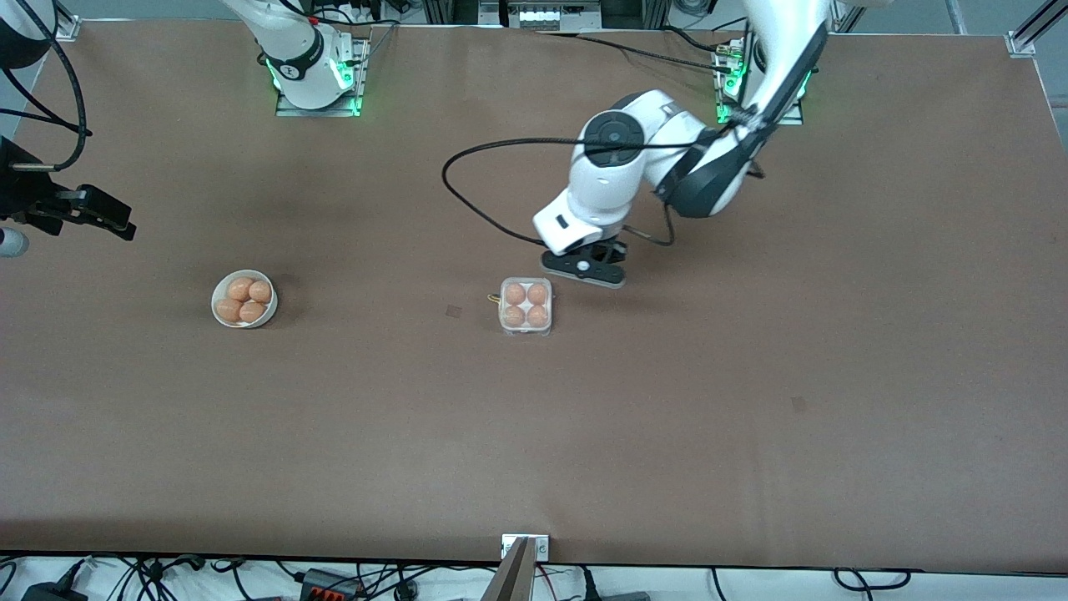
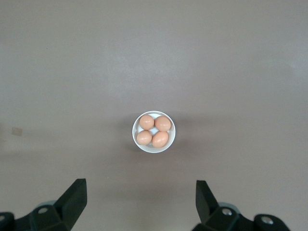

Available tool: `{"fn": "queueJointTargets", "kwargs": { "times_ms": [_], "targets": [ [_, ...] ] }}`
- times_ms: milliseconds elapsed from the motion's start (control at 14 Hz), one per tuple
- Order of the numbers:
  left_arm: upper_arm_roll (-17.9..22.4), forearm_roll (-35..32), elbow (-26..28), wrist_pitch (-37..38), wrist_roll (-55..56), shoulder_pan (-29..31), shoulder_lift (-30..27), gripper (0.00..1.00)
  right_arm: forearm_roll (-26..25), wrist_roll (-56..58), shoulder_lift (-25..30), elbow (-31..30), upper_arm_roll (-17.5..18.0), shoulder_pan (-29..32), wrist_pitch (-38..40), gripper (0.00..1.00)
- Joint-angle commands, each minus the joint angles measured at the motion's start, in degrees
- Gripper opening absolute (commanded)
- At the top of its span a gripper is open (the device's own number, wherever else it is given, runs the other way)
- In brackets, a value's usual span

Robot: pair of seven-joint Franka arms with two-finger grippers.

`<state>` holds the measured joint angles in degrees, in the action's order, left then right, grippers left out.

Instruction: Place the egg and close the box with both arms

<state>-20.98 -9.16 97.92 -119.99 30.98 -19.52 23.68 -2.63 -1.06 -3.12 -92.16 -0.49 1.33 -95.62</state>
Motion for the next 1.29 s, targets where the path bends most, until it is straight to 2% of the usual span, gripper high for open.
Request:
{"fn": "queueJointTargets", "kwargs": {
  "times_ms": [0,143,429,571,643,714,786,857,1000,1214],
  "targets": [
    [-0.46,-1.30,0.70,8.26,-8.89,5.69,-4.60,0.01,0.26,0.88,1.01,-0.30,0.14,0.25,0.25,1.00],
    [-0.46,-1.21,-0.53,14.32,-15.14,9.83,-7.58,0.01,0.26,0.79,1.01,-0.30,0.05,0.25,0.26,1.00],
    [-0.55,-0.69,-10.18,28.28,-20.25,15.37,-8.38,0.04,0.26,0.79,1.53,-0.30,0.05,0.25,0.78,1.00],
    [-0.29,-0.68,-14.75,35.32,-22.36,15.91,-8.47,0.22,0.26,0.79,1.62,-0.39,0.05,0.25,0.87,1.00],
    [-0.03,-0.60,-17.47,39.09,-23.33,16.26,-8.30,0.46,0.26,0.79,2.14,-0.65,0.14,0.25,0.87,1.00],
    [0.06,-0.60,-19.06,41.05,-23.86,16.79,-8.38,0.81,0.26,0.79,2.41,-1.09,0.05,0.25,0.87,1.00],
    [0.24,0.19,-19.17,41.07,-23.95,17.31,-9.17,0.96,0.26,0.79,2.59,-1.53,0.05,0.25,0.78,1.00],
    [0.41,1.59,-18.82,41.07,-24.04,18.71,-10.74,1.00,0.26,0.79,2.85,-1.71,0.14,0.25,0.70,1.00],
    [1.90,3.88,-15.06,40.98,-24.56,20.13,-15.39,1.00,0.26,0.79,3.38,-2.68,0.14,0.25,0.08,1.00],
    [7.52,8.96,-8.29,38.36,-29.39,20.31,-22.78,1.00,0.17,0.88,3.73,-3.29,0.14,0.16,-0.53,1.00]
  ]
}}
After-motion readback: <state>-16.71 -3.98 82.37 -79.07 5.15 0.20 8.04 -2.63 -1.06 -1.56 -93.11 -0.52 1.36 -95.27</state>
